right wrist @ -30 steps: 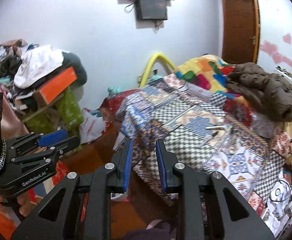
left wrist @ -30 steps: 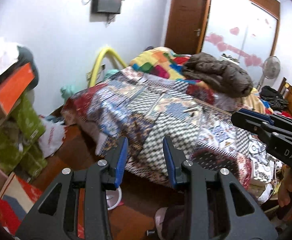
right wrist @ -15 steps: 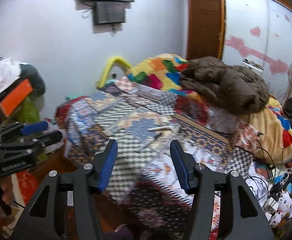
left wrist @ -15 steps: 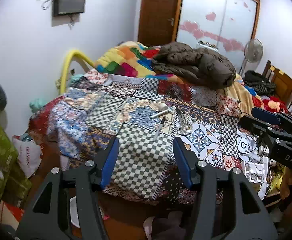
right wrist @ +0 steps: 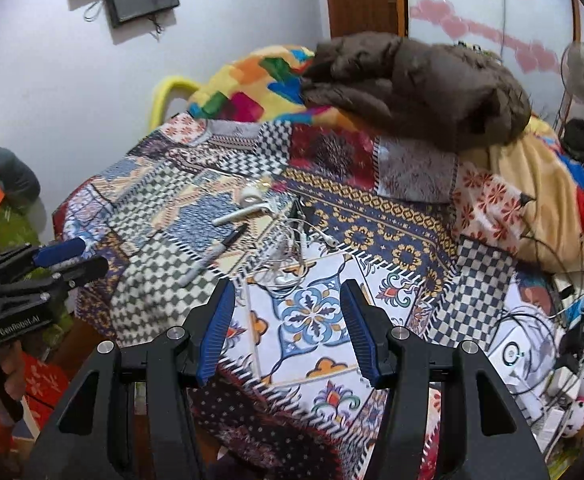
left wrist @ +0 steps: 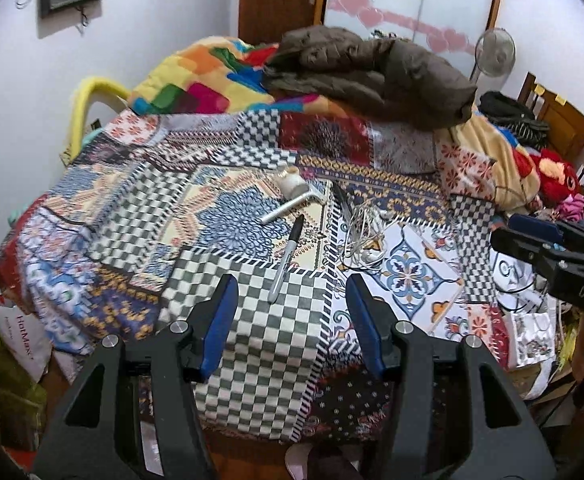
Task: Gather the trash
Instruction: 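Move both open tools back to the items on the quilt, then grasp the white earphone cable with the right tool while the left grasps the black marker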
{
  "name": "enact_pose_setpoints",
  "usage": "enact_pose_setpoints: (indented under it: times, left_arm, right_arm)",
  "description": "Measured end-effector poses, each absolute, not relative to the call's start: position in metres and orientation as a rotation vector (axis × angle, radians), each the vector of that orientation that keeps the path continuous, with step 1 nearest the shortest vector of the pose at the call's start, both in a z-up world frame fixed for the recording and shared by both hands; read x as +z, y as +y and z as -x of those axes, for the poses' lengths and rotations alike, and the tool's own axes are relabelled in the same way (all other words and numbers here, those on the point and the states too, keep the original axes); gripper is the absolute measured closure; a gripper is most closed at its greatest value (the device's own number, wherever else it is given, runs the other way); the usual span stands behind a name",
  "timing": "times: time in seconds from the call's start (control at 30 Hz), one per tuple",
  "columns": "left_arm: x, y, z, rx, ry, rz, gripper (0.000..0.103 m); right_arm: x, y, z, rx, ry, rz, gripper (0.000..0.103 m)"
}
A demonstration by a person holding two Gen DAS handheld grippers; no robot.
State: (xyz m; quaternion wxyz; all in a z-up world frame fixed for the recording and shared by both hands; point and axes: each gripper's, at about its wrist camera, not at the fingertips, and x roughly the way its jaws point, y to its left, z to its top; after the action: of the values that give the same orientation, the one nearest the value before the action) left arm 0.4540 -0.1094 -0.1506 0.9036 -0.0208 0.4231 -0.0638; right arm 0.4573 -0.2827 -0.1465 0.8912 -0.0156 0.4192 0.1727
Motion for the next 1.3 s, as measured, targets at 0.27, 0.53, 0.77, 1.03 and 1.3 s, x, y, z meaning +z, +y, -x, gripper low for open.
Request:
enact_pose_setpoints:
  times: [0.27, 0.53, 0.77, 1.03, 1.3]
  left_arm:
    - [-0.206, -0.11, -0.504, -0.145, 0.938, 0.066, 0.048]
    - [-0.246, -0.108, -0.538, -0.157, 0.974, 0.084, 0.048]
    - [-0.263, -0.111, -0.558, -0.166, 0.973, 0.071, 0.058]
    - [-0.274, -0.123, -0.574, -0.183, 0.989, 0.076, 0.076]
    - [-0.277, -0.133, -0.574, -0.153, 0.978, 0.043, 0.082]
  right_arm:
    - [-0.195, -0.278, -0.515, 0.401, 0.958, -0.066, 0.052]
    - [-0.237, -0.258, -0.559, 0.417, 1.026, -0.165, 0.052]
    - [-0.26, -0.251, -0.58, 0.364, 1.026, -0.161, 0.054]
    - [-0.257, -0.255, -0.579, 0.4, 0.989, -0.119, 0.095]
    - [-0.247, -0.275, -0.561, 0.377, 0.976, -0.132, 0.097]
